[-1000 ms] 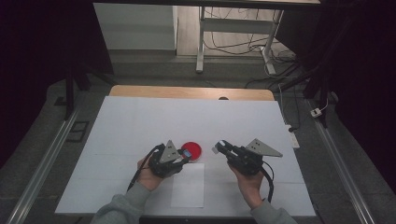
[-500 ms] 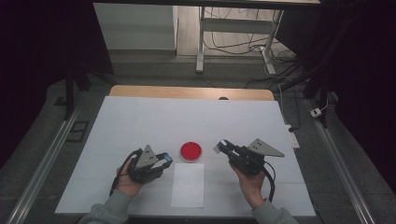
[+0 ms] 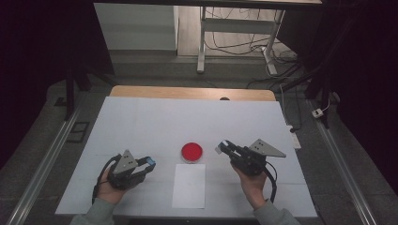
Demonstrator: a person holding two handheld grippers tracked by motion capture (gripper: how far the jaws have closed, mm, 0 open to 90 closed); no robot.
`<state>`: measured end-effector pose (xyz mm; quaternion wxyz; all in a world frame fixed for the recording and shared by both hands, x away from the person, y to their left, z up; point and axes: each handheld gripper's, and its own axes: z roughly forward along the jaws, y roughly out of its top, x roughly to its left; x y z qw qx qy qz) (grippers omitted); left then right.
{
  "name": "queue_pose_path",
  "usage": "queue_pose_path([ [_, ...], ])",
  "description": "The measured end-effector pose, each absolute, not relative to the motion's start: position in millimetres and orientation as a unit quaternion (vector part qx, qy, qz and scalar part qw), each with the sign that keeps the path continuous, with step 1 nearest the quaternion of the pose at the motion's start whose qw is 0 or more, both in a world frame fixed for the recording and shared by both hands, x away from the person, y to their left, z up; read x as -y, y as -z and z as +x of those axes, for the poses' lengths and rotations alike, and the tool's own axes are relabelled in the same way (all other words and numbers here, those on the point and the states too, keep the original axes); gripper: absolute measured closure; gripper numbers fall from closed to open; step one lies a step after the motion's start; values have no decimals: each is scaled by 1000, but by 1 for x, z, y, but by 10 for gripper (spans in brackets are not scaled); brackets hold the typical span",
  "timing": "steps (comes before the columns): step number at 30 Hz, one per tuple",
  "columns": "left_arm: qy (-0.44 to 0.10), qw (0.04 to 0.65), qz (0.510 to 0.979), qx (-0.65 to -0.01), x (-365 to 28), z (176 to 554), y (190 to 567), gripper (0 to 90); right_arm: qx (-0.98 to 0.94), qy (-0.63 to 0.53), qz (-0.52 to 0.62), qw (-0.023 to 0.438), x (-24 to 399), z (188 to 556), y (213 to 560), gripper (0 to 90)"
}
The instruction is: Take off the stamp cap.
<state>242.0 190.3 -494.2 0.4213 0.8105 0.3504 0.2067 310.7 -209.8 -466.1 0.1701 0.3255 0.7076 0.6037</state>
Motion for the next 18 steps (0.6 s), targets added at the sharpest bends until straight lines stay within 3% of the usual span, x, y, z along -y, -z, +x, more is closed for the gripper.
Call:
queue_pose_path([
  [9, -205, 423, 800, -373, -212, 231, 501, 655, -708, -604, 325, 171, 210, 311, 466, 759],
  [18, -204, 424, 802, -368, -208, 233, 501, 655, -708, -603, 323, 172, 209, 311, 466, 758],
])
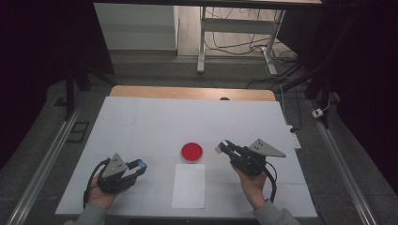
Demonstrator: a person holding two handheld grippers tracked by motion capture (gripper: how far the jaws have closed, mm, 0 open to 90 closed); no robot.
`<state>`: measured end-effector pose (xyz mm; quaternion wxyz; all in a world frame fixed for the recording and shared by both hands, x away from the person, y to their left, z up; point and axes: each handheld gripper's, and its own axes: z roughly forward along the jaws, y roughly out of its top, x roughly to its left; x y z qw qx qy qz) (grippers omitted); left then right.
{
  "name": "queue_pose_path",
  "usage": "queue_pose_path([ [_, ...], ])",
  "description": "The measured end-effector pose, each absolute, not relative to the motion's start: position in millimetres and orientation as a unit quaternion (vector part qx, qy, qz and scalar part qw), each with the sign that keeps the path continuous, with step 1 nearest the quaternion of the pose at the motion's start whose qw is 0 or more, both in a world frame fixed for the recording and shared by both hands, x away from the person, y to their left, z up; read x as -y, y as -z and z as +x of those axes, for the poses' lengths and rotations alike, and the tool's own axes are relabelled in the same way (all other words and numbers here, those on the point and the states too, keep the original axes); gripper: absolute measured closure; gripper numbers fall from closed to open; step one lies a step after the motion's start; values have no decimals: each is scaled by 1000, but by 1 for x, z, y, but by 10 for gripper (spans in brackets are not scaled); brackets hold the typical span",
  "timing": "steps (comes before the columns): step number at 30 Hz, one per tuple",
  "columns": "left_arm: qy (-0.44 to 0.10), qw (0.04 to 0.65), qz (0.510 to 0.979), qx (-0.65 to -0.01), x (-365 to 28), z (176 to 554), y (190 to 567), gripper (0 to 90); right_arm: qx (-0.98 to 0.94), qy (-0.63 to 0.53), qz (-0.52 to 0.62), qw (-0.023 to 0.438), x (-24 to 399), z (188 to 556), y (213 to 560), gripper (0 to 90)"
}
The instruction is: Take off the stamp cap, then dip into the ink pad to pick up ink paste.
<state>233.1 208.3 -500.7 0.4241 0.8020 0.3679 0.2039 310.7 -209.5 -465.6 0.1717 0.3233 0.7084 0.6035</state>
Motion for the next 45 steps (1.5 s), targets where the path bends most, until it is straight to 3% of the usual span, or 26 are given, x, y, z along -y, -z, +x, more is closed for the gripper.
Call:
queue_pose_path([
  [45, -199, 423, 802, -371, -210, 237, 503, 655, -735, -584, 304, 161, 174, 334, 468, 758],
])
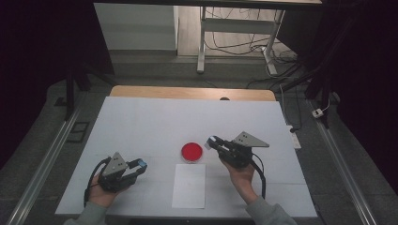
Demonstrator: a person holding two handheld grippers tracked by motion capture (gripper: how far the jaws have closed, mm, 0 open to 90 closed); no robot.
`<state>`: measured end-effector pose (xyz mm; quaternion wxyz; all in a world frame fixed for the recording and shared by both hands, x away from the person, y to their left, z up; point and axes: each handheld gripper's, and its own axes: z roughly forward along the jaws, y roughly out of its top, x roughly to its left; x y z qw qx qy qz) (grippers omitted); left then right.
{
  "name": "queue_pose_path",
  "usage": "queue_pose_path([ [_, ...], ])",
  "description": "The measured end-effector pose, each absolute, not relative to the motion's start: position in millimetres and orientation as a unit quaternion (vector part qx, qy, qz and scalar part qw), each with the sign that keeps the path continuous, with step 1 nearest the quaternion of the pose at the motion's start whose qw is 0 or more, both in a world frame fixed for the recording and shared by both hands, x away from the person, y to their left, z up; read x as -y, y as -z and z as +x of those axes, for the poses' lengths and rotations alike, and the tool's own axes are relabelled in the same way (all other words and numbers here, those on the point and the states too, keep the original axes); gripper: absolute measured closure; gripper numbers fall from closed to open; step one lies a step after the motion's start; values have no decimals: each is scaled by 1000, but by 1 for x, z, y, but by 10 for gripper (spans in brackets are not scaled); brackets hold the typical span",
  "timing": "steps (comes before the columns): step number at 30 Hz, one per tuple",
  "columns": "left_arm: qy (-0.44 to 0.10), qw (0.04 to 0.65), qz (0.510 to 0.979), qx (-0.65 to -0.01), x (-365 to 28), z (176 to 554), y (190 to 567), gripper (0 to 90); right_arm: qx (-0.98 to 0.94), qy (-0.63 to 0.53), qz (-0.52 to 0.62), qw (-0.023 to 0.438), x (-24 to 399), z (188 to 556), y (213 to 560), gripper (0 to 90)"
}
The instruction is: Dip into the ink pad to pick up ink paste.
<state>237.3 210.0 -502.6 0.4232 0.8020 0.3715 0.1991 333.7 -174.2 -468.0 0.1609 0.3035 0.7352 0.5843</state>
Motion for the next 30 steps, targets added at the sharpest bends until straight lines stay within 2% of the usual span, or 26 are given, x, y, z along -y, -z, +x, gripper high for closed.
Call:
queue_pose_path([
  [30, -195, 423, 802, -374, -212, 238, 503, 655, -789, -527, 274, 153, 125, 353, 488, 758],
])
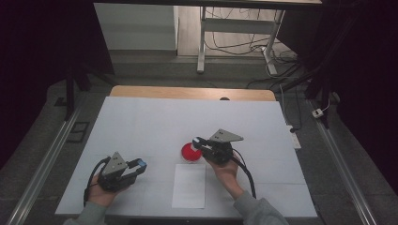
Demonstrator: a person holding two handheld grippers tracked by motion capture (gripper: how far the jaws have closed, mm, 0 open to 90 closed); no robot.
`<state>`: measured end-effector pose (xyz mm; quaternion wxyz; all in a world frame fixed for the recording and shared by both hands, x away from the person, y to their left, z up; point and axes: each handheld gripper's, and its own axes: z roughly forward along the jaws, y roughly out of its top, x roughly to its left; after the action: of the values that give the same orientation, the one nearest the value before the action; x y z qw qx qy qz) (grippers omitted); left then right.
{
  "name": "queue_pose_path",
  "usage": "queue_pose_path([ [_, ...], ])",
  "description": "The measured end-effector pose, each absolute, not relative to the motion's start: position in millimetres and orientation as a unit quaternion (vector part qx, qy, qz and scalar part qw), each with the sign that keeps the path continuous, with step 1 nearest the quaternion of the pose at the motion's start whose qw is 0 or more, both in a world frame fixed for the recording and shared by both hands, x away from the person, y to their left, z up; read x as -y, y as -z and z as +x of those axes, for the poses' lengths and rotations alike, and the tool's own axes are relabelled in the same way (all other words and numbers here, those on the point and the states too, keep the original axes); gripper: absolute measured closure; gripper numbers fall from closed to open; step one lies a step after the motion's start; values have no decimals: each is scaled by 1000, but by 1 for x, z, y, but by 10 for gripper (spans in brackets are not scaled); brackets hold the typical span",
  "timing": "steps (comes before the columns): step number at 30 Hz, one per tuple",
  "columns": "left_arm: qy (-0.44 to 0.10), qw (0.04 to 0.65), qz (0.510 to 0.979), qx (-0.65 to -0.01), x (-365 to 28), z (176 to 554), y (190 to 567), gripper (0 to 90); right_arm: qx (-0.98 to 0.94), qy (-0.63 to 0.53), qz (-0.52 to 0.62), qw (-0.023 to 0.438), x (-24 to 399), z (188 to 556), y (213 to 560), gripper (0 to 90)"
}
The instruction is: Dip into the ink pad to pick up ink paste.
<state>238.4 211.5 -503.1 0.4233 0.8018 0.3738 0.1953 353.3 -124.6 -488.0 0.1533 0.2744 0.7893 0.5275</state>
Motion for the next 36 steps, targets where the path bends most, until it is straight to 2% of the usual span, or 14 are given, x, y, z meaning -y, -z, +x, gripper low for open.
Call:
queue_pose_path([
  [36, -193, 423, 802, -374, -213, 238, 503, 655, -822, -472, 272, 163, 113, 363, 513, 758],
])
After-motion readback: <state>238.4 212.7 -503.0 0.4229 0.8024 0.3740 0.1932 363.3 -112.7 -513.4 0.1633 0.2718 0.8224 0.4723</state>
